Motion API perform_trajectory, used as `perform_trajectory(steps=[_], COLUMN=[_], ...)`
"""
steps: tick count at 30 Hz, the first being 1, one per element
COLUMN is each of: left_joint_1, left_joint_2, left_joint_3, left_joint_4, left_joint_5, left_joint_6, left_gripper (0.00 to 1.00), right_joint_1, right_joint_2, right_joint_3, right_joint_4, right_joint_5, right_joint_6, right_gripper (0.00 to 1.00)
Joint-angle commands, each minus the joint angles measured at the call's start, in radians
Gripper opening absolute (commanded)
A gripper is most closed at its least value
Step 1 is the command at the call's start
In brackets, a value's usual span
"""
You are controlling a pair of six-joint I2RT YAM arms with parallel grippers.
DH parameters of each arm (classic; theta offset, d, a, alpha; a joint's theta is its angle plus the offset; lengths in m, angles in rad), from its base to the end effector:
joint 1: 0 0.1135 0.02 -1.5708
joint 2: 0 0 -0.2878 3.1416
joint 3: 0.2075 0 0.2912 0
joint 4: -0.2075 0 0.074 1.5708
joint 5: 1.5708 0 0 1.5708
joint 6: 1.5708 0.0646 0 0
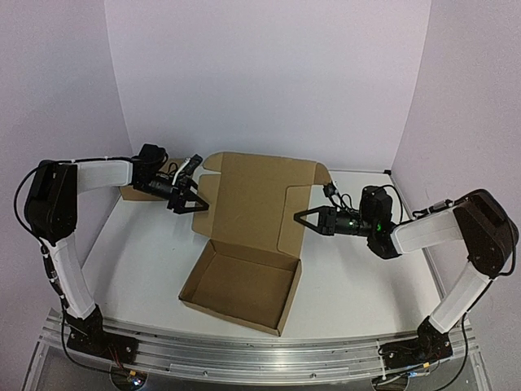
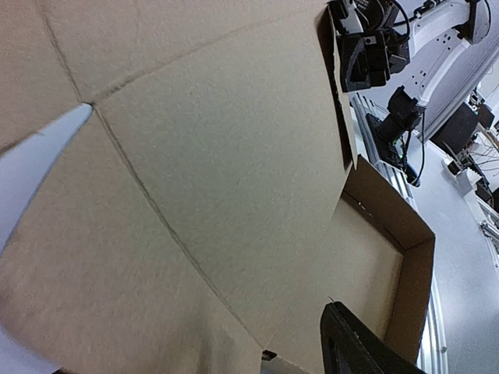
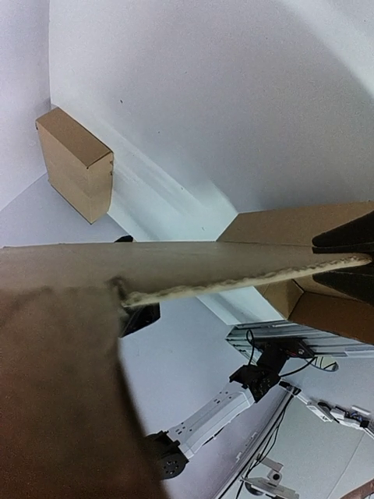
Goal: Fold the paper box
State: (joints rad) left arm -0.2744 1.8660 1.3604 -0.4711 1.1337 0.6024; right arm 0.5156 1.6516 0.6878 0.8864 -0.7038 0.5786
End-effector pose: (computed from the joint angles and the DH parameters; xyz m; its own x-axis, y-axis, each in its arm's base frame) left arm 0.4065 -0.1752 0.2193 -0.3156 0.3380 -0.8866 0.9487 0.0953 -0.3014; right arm 0.3082 0.2227 0.1910 -0.5688 0.1568 -0.8074 -0.7479 0.3098 0.5871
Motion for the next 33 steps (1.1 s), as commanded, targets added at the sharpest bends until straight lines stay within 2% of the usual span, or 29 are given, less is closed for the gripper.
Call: perform_trajectory(steps=[1, 6, 10, 13, 18, 22, 25, 29, 33], left_joint_1=[-0.026, -0.035, 0.017, 0.065, 0.178, 0.184, 0.155, 0.098, 0.074], left_joint_2=[-0.021, 0.029, 0.013, 0.011, 0.065, 0.137, 0.186, 0.205, 0.168], left_joint_3=[-0.024, 0.041, 0.135, 0.177, 0.2, 0.199, 0.216, 0.244, 0.199], left_joint_4=[0.08, 0.071, -0.158, -0.257, -0.16, -0.056, 0.016, -0.02, -0.076], left_joint_5=[0.01, 0.001, 0.073, 0.052, -0.01, -0.108, -0.146, -0.071, 0.031], left_joint_6=[-0.034, -0.079, 0.114, 0.232, 0.228, 0.223, 0.182, 0.169, 0.162], left_gripper=[0.71, 0.71, 0.72, 0.74, 0.66, 0.62, 0.63, 0.71, 0.76], right_joint_1=[0.004, 0.004, -0.011, -0.011, -0.011, -0.012, -0.012, -0.012, -0.011], right_joint_2=[-0.018, -0.025, -0.043, -0.036, -0.033, -0.033, -0.029, -0.027, -0.027], right_joint_3=[0.037, 0.034, 0.026, 0.031, 0.041, 0.045, 0.051, 0.055, 0.051], right_joint_4=[0.029, 0.028, 0.024, 0.024, 0.021, 0.018, 0.017, 0.013, 0.013], right_joint_5=[-0.022, -0.027, -0.023, -0.037, -0.05, -0.052, -0.055, -0.053, -0.031], right_joint_6=[-0.019, -0.022, -0.025, -0.02, -0.02, -0.021, -0.02, -0.021, -0.033], right_gripper=[0.0, 0.0, 0.0, 0.0, 0.0, 0.0, 0.0, 0.0, 0.0])
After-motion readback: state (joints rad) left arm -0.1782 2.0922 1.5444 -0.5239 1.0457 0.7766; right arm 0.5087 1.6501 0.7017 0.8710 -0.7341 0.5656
